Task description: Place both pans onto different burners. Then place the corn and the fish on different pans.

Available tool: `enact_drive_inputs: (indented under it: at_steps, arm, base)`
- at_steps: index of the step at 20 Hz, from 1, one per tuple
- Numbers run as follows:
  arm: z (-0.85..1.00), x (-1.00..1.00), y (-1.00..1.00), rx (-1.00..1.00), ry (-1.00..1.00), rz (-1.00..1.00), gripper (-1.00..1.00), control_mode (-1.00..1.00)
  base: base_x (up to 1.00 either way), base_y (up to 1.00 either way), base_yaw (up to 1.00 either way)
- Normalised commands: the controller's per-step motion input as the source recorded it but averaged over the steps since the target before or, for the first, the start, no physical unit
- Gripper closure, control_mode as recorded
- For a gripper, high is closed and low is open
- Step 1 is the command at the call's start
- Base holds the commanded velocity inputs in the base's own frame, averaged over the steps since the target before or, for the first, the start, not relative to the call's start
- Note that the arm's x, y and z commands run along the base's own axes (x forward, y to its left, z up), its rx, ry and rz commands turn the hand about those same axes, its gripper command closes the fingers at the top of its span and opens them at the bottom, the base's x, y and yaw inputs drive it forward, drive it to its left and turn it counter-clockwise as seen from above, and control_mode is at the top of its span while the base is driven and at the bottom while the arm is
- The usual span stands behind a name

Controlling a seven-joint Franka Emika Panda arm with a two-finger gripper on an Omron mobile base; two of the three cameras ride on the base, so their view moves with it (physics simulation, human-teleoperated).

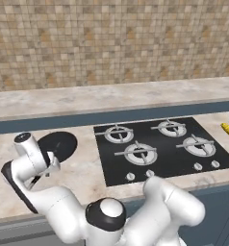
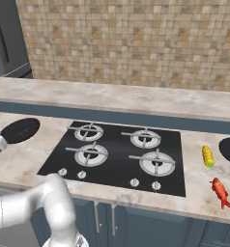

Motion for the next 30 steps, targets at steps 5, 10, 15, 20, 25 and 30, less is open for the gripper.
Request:
enact_drive_inputs:
  at_steps: [5,10,15,20,25,30]
  arm:
    - [0.27,-0.36,-0.54,0.14,-0.15,-0.06,1.0,-1.0]
    - [0.37,-0.06,-0.53,0.29,-0.04,0.0,1.0,-1.0]
    - [0.19,0.0,-0.6,0.26,0.0,0.0,1.0,-1.0]
    - [0.21,0.0,-0.45,0.06,0.0,-0.02,1.0,-1.0]
    - [0.34,-0.03,-0.21,-0.02,0.0,-0.05,1.0,-1.0]
    - [0.33,0.0,-0.18,-0.05,0.0,-0.04,1.0,-1.0]
  base:
    - [0.0,0.0,0.0]
    - [0.0,0.0,0.0]
    - [0.0,0.0,0.0]
    - [0.0,0.0,0.0]
    - [0.0,0.0,0.0]
    - [0.0,0.0,0.0]
